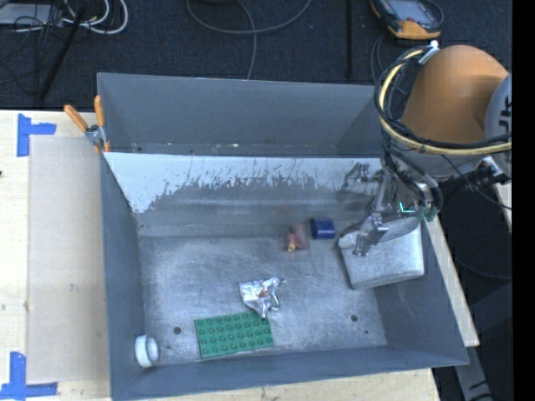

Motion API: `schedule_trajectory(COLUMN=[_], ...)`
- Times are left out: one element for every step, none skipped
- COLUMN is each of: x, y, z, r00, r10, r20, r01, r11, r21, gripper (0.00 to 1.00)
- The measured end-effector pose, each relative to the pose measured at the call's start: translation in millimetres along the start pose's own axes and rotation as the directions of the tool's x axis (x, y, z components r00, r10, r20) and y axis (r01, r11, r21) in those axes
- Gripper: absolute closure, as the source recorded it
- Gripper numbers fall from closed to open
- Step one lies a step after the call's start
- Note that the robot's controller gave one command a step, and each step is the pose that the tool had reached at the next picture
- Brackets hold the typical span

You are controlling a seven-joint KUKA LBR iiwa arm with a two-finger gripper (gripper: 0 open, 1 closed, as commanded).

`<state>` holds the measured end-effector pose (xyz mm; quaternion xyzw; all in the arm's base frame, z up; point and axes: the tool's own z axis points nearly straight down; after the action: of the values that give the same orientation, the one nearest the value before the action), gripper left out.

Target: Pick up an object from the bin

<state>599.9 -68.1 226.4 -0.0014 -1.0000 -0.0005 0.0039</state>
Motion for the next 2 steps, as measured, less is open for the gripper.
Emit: schedule_trajectory(x=[80.6, 94.1], y=[20.7, 94.0], z=[104.1, 156.1], r00=[1.000, 0.986], r10=[0.009, -0.167], r20=[-0.007, 0.007], r01=[-0.009, 0.167], r11=[1.000, 0.986], r21=[-0.001, 0.002], gripper=[0.00, 0.00])
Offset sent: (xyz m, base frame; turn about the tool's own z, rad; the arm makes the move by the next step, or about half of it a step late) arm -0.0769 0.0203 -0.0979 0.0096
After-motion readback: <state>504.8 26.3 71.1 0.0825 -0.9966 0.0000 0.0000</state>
